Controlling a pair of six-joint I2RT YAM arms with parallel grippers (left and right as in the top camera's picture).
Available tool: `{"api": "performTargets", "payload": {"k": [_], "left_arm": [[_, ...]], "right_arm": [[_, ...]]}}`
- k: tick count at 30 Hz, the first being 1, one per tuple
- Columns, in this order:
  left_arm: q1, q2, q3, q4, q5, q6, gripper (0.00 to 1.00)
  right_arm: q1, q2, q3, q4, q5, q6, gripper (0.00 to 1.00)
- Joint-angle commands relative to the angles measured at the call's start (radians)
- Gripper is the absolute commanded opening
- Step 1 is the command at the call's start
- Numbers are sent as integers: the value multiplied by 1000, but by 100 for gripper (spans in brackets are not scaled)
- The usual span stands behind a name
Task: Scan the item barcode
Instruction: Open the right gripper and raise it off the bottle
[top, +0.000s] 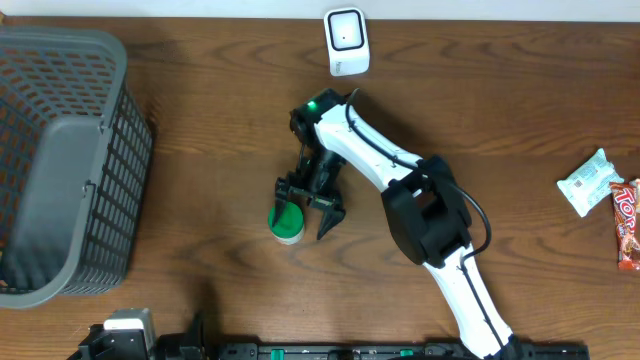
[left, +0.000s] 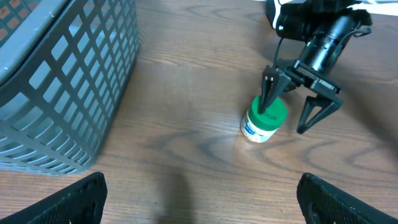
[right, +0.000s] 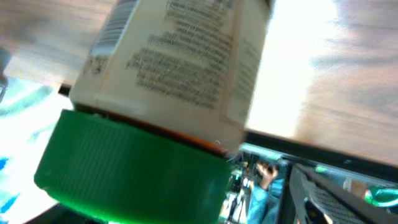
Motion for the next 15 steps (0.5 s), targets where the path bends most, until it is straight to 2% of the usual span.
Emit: {"api": "performTargets", "payload": {"k": [1,9,11,15], "left_arm": [[4,-4,3,2,10,16,98],[4,-4,3,2,10,16,98],[4,-4,3,2,10,16,98],[4,-4,3,2,10,16,98]], "right_arm": [[-8,-31,-3,6,148,10,89],[-9,-125,50,44,182,-18,90],[-7,-156,68,79,217,-18,99],[-6,-211,81,115,239,-19,99]]}}
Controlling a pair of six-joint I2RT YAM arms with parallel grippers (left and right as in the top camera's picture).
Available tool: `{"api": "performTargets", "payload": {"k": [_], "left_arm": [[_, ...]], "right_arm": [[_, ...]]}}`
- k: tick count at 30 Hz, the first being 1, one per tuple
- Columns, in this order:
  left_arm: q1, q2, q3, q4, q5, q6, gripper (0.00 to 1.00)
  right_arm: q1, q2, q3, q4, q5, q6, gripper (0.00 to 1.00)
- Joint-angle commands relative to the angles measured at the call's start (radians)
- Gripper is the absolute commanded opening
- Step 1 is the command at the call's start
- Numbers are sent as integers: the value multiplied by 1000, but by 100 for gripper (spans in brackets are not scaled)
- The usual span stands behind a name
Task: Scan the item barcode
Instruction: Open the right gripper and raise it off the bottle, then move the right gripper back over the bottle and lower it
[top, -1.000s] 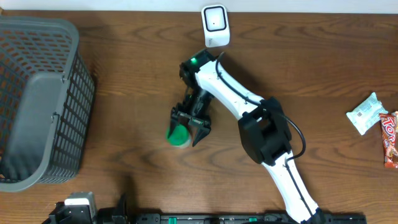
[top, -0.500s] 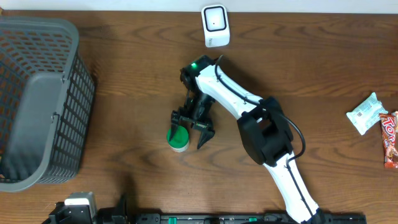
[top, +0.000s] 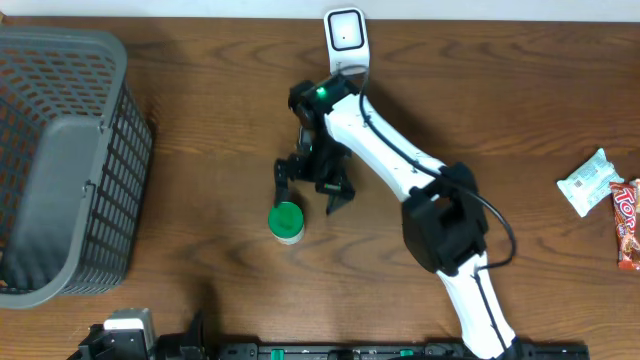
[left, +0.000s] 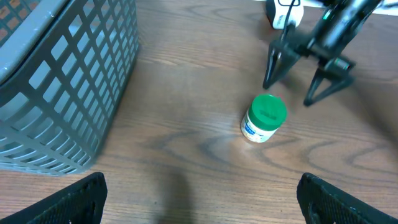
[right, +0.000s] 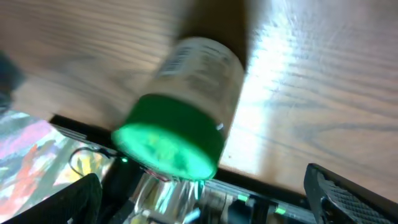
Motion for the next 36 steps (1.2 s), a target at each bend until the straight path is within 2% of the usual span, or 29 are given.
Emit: {"api": "performTargets", "payload": {"k": [1,3,4,6,7,9,11,15,17,19,21,23,24,25,27,28,36], "left_arm": [[4,-4,3,2,10,16,98],[4,-4,3,2,10,16,98],[4,-4,3,2,10,16,98],[4,-4,3,2,10,16,98],[4,-4,3,2,10,16,98],[4,-4,3,2,10,16,98],[4,-4,4,2,10,16,98],[4,-4,3,2,10,16,98],[4,-4,3,2,10,16,98],[4,-4,3,2,10,16,98],[4,-4,3,2,10,16,98],[4,-4,3,2,10,16,98],[4,-4,3,2,10,16,98],[4,-4,3,2,10,16,98],[4,-4,3,2,10,16,98],[4,-4,3,2,10,16,98],[4,-4,3,2,10,16,98]], "right_arm": [[-1,-88,33,18,41,-6,99],[0,-95,33,45,90,-6,99],[2,-95,33,63,148,-6,95],[9,-92,31,106,308,-5,62],[13,-90,31,126,406,6,41],[20,-87,31,155,580,55,20],[26,-87,31,166,637,76,13],[42,-86,20,159,668,93,9],[45,-86,-21,160,708,165,6],[46,-86,-65,165,695,185,1],[50,-86,-117,179,658,185,1],[61,-86,-150,181,597,182,4],[68,-86,-158,184,574,181,26],[76,-86,-157,185,573,169,58],[85,-88,-156,185,580,158,81],[90,-90,-155,185,580,158,99],[131,-93,-142,200,546,91,99]]}}
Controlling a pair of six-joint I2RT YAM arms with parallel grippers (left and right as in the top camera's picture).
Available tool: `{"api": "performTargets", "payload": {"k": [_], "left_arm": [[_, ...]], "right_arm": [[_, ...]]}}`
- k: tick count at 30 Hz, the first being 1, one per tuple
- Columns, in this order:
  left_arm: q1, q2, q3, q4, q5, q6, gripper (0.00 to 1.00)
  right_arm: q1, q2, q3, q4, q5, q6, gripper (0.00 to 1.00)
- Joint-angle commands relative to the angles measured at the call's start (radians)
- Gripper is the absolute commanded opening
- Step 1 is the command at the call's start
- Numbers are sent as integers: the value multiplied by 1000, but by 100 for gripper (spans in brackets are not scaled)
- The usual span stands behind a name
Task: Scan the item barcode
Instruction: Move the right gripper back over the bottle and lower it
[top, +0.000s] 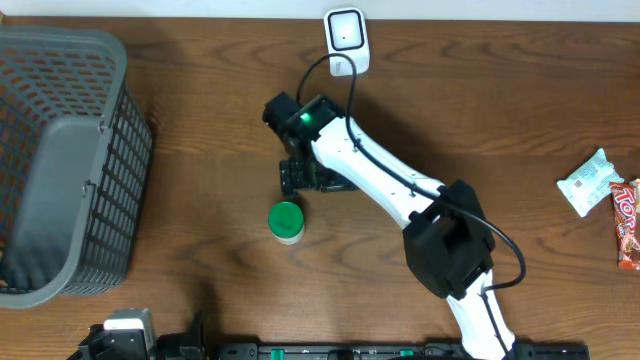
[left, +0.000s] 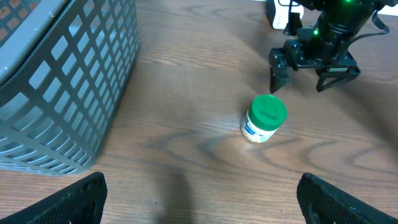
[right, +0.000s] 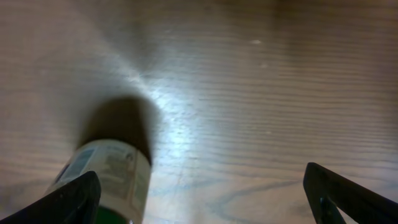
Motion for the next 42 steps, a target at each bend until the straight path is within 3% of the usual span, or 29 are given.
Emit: {"api": "performTargets", "payload": {"k": [1,24,34,42], "left_arm": [[4,-3,3,2,10,16,98],[4,-3,3,2,10,16,98],[4,-3,3,2,10,16,98],[4,-3,3,2,10,16,98]], "right_arm": [[27,-3,15,-1,-42,-31,99],[160,-3,16,93,-177,42,99],[232,3,-60,125,-82,114,99],[232,3,-112,122,-36,142,69]]}}
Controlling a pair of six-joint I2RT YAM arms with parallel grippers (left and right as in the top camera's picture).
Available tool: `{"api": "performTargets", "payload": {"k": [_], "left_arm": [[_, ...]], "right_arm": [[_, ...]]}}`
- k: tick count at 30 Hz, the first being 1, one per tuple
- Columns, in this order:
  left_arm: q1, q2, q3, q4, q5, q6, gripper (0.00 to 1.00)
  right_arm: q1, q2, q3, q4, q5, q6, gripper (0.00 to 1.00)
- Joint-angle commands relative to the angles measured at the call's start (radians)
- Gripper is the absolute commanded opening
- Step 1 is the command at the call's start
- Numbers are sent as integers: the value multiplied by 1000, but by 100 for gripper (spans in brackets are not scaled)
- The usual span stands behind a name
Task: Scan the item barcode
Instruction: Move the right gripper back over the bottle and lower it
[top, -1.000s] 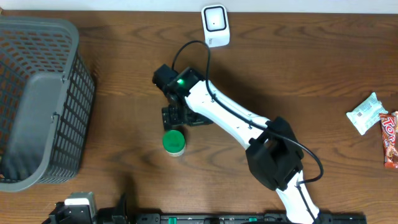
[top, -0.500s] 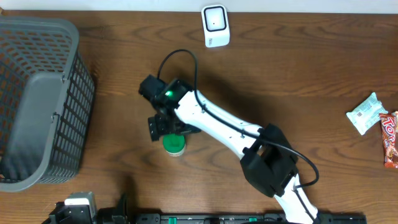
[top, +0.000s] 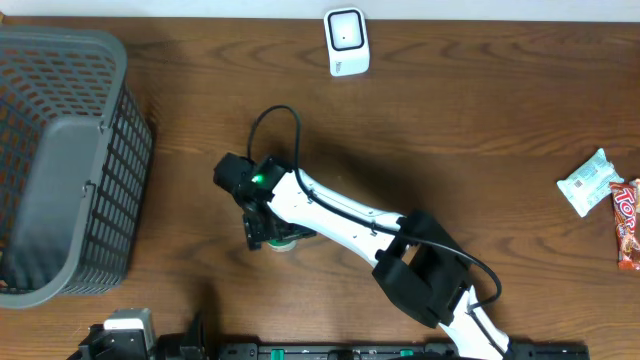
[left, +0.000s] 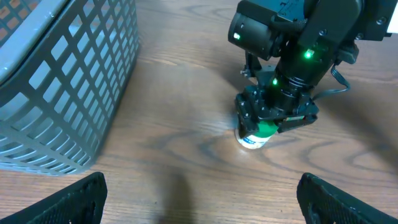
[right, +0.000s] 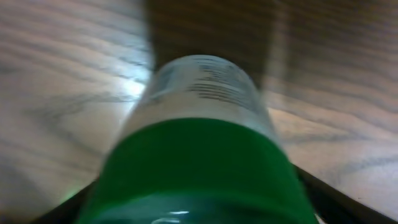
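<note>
A white bottle with a green cap (left: 255, 138) stands upright on the wooden table, left of centre. My right gripper (left: 273, 118) is down over it from above, open, with one jaw on either side of the cap. In the right wrist view the green cap (right: 196, 168) fills the space between the fingers, and the printed white body (right: 199, 87) shows beyond it. From overhead the right gripper (top: 265, 228) hides most of the bottle (top: 287, 243). The white scanner (top: 346, 42) stands at the far edge. My left gripper (left: 199, 199) is open and low at the near edge.
A grey mesh basket (top: 60, 150) takes up the left side of the table, seen close in the left wrist view as basket (left: 62, 81). A white snack packet (top: 585, 182) and a red candy bar (top: 628, 225) lie at the far right edge.
My right gripper was above the table just behind the bottle, clear of it. Now it is lower and nearer, over the bottle with its jaws around the cap. The bottle stands where it stood.
First my right gripper was open around the bottle, which stood upright on the table. Then it was raised behind the bottle, towards the scanner, and stayed clear of it a moment later. Now it is back down over the cap. The left arm has not moved.
</note>
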Motion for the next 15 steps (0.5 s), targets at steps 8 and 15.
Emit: {"api": "performTargets", "payload": {"k": [8,15], "left_arm": [[4,-4,3,2,10,16,98],[4,-4,3,2,10,16,98]], "right_arm": [[-11,3,-4,0,353,-256,61],[-23,3,-3,74,523,-659,99]]}}
